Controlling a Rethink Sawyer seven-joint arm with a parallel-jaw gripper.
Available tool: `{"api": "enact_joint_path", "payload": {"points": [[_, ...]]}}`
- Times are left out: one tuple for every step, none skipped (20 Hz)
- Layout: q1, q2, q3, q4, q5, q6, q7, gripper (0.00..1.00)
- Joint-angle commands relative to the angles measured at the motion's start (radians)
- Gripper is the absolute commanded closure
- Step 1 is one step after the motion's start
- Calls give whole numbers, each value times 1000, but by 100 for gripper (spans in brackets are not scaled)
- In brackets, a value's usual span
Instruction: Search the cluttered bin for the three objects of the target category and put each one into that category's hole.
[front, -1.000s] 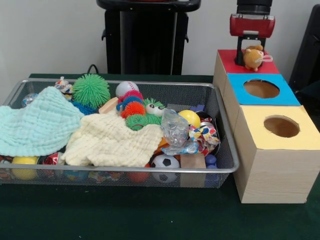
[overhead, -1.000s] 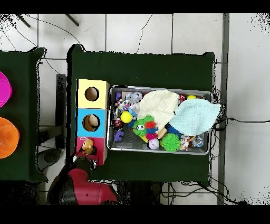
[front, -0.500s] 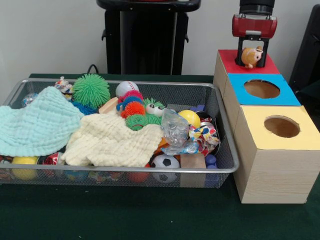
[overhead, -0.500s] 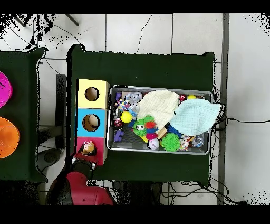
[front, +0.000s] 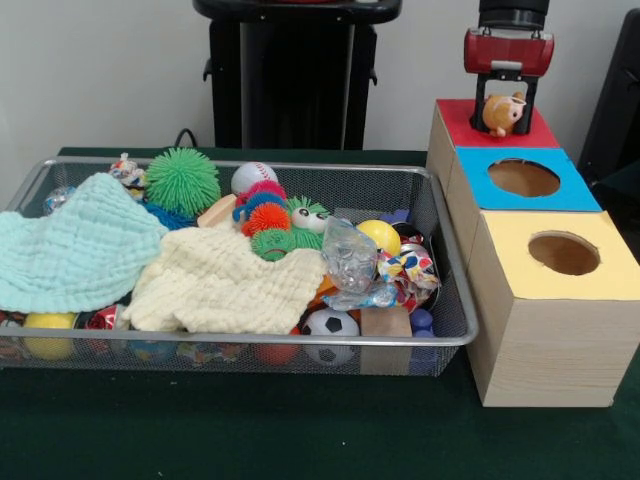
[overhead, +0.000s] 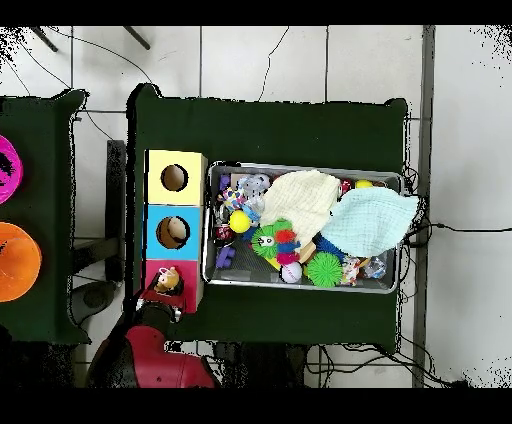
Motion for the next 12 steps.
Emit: {"api": "enact_joint_path", "payload": {"points": [[-11,83,76,-33,122,272,228,0],[5,38,56,-27,139,322,216,0],[29,-9,24,-28,159,374,207,0],[55,-49,-10,-33,175,419,200,0],[69,-81,-37,-43,176,467,196,0],[83,-112,-64,-54,177,515,192,0],[102,-129,-94,-70,177,552,195,0],[121,-146,-124,-87,176,590,199,0],[138,-157,-151,-106,169,627,205,0],[154,-163,-179,-125,161,663,211,0],[158,-173,-192,-136,151,686,217,0],[164,-183,-209,-149,137,714,221,0]]}}
